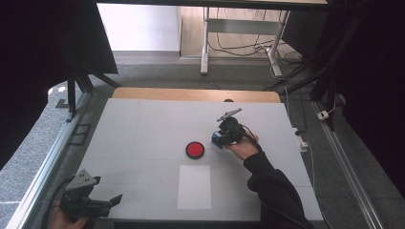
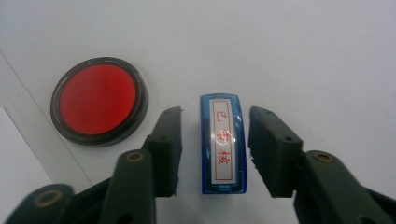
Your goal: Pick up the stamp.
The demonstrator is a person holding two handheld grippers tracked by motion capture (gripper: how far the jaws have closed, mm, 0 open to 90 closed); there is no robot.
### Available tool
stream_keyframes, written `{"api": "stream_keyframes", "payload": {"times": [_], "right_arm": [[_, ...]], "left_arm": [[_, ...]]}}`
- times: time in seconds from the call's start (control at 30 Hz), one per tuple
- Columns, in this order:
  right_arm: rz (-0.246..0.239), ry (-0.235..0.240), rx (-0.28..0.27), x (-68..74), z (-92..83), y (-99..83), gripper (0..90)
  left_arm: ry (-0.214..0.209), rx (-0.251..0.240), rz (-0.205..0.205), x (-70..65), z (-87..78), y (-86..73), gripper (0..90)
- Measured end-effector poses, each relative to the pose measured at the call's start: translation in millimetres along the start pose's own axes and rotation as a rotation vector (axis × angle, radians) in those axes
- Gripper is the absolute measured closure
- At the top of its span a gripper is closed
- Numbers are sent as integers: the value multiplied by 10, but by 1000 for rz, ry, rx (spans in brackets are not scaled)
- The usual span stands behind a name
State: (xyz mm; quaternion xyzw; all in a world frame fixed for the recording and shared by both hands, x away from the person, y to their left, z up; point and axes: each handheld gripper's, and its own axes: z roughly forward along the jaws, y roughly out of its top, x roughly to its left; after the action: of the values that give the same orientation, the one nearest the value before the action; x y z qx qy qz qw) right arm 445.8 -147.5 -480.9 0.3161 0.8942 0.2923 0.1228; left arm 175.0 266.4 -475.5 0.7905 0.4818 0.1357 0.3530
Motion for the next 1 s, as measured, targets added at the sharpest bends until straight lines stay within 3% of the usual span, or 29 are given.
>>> {"api": "stream_keyframes", "payload": {"times": [0.17, 0.47, 1.0], "right_arm": [[-14, 2, -2, -15, -3, -8, 708], [-20, 4, -9, -23, -18, -16, 714], [-13, 41, -73, 60, -229, -7, 714]], "left_arm": [[0, 1, 2, -1, 1, 1, 12], [3, 2, 3, -3, 1, 1, 14], [-7, -14, -8, 9, -11, -7, 19]]}}
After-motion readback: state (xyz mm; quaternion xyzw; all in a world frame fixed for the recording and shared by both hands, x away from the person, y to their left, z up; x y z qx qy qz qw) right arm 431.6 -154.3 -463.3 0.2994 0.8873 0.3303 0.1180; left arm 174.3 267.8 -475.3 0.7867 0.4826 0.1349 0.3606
